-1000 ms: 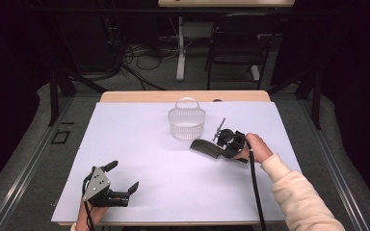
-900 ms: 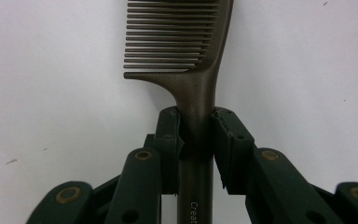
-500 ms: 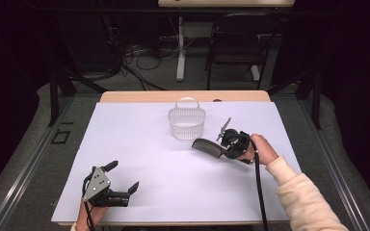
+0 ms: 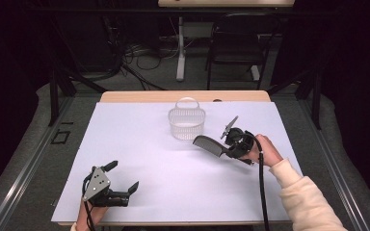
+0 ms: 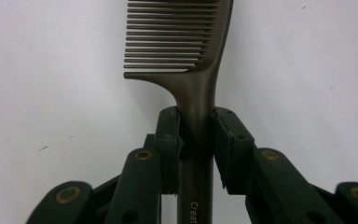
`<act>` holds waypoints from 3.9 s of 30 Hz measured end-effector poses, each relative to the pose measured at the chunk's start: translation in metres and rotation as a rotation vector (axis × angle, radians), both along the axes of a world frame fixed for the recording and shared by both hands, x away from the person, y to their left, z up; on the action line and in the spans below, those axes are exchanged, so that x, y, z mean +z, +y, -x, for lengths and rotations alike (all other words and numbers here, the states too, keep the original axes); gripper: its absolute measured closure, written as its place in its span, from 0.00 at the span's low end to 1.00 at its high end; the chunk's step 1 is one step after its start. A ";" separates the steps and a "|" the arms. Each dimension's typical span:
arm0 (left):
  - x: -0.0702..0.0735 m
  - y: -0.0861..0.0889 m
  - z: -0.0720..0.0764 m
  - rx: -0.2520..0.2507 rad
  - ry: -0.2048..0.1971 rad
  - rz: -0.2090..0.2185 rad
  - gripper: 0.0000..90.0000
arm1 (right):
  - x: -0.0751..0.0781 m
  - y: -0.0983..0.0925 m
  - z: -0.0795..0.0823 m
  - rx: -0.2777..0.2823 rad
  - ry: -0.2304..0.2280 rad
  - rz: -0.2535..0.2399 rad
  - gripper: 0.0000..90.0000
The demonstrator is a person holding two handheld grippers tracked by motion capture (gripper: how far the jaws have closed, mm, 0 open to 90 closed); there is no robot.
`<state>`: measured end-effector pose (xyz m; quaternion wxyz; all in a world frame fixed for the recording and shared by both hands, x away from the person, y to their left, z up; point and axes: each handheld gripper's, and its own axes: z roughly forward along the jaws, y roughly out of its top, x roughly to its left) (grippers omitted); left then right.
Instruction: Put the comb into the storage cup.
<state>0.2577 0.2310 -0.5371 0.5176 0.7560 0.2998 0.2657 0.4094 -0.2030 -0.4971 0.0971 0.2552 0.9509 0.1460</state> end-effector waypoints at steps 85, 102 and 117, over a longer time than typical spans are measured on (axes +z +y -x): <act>0.000 0.000 0.000 -0.002 0.001 -0.002 0.00 | 0.005 -0.041 0.016 -0.187 -0.144 -0.328 0.81; -0.001 0.000 0.000 0.000 0.006 -0.002 0.00 | 0.006 -0.039 0.013 -0.191 -0.167 -0.316 0.81; -0.001 0.000 0.000 -0.003 0.007 -0.004 0.00 | 0.014 -0.026 0.005 -0.181 -0.198 -0.317 0.81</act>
